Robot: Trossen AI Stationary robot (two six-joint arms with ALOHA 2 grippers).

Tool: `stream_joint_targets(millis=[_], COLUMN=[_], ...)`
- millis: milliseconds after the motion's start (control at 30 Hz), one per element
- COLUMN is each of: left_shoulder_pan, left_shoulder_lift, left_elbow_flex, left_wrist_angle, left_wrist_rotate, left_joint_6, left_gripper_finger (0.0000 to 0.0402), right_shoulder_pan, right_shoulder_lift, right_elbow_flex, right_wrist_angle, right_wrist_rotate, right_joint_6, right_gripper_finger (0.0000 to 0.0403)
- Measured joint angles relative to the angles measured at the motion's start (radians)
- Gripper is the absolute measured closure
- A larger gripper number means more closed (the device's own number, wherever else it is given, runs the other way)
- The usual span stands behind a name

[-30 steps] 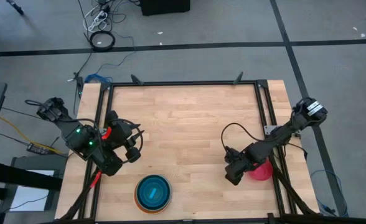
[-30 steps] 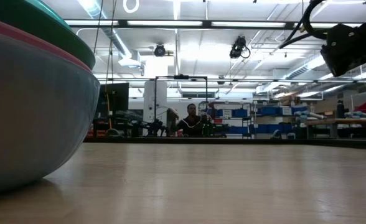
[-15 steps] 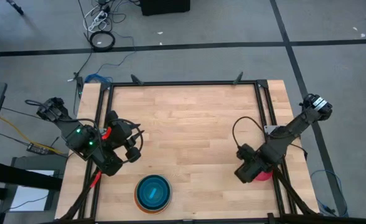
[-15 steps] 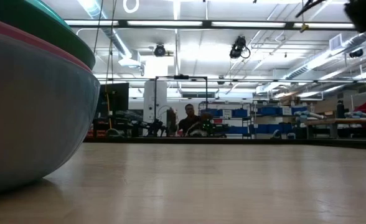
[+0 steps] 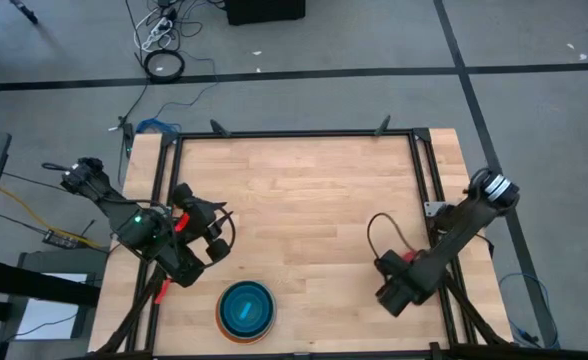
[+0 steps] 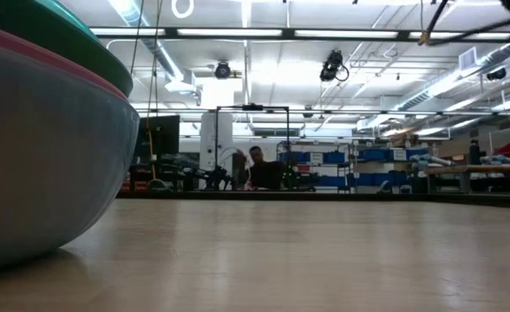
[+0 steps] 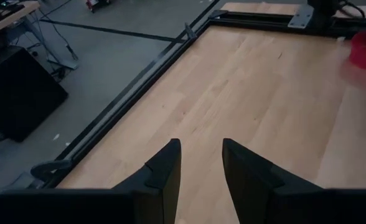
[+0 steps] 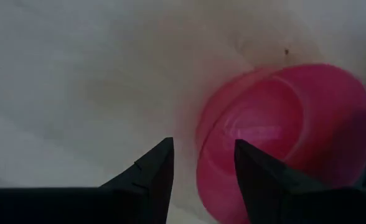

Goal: Nest bowls inside each other
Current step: Stack the red bowl on top of the light blue bowl

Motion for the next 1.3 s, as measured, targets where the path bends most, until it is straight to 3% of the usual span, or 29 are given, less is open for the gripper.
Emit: stream_joint_targets(millis=[267, 333, 400, 467, 633, 733, 833, 933, 1067, 1300], left_shoulder_pan=[0.000, 0.000, 0.000, 0.000, 0.000, 0.000, 0.000, 0.000, 0.000, 0.000], left_shoulder_lift=[-0.002, -0.002, -0.002, -0.002, -0.002, -0.002, -0.002, -0.002, -0.002, -0.005], left_elbow_flex=[0.000, 0.000, 0.000, 0.000, 0.000, 0.000, 0.002, 0.003, 0.003, 0.003], left_wrist_angle=[0.018, 0.018, 0.018, 0.017, 0.017, 0.019, 0.026, 0.027, 0.027, 0.091], left_wrist_rotate=[-0.009, -0.012, -0.015, -0.018, -0.048, -0.083, -0.089, -0.086, -0.068, -0.091], left_joint_6=[0.005, 0.005, 0.005, 0.006, 0.007, 0.008, 0.008, 0.008, 0.008, 0.009], left_gripper_finger=[0.0275, 0.0275, 0.0275, 0.0275, 0.0275, 0.0275, 0.0275, 0.0275, 0.0275, 0.0275], right_shoulder_pan=[-0.026, -0.042, -0.062, -0.090, -0.209, -0.293, -0.350, -0.372, -0.398, -0.435], right_shoulder_lift=[0.177, 0.191, 0.193, 0.181, 0.143, 0.130, 0.133, 0.133, 0.135, 0.206], right_elbow_flex=[0.000, 0.000, 0.004, 0.024, 0.177, 0.321, 0.439, 0.514, 0.542, 0.542], right_wrist_angle=[0.013, 0.026, 0.040, 0.039, -0.045, 0.132, 0.430, 0.636, 0.735, 0.924], right_wrist_rotate=[-0.045, -0.049, -0.050, 0.014, 0.249, 0.309, 0.193, 0.045, -0.110, -0.244], right_joint_6=[-0.138, -0.205, -0.272, -0.348, -0.571, -0.876, -1.173, -1.330, -1.399, -1.413], right_gripper_finger=[0.0257, 0.0285, 0.0339, 0.0385, 0.0401, 0.0402, 0.0402, 0.0402, 0.0402, 0.0403])
